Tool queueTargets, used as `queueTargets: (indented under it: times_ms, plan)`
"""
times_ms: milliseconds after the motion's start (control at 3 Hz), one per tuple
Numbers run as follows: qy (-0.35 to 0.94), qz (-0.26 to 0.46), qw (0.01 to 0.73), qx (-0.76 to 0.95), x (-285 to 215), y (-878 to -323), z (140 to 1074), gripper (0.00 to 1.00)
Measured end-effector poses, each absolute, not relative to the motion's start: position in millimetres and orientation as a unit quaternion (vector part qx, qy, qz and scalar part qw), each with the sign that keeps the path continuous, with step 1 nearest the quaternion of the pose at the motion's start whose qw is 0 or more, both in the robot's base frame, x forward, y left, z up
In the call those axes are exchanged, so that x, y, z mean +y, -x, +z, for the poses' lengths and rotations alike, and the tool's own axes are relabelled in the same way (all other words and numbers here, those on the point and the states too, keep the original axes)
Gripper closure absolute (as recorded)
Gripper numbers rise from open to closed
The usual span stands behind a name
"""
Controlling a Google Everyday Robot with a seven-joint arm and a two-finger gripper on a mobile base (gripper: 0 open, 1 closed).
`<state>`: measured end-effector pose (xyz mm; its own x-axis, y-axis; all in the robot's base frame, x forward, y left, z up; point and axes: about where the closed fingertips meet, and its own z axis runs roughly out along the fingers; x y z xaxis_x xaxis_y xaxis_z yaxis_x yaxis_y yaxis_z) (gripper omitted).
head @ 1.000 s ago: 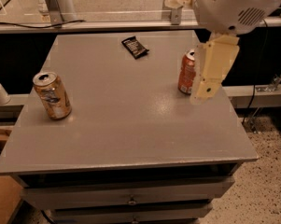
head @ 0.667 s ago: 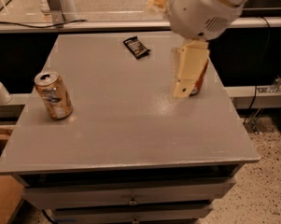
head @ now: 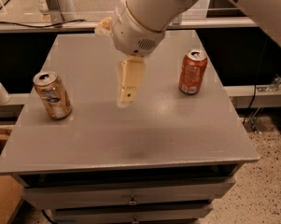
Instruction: Move orange can near coke can
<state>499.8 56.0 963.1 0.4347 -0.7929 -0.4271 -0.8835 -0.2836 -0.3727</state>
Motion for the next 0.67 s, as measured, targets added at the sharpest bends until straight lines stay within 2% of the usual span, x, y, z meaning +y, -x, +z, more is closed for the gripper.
queueTargets:
  times_ms: [667]
  plan:
    - [0.783, 0.137, 0.309, 0.522, 116.0, -504.5, 932.3, 0.0]
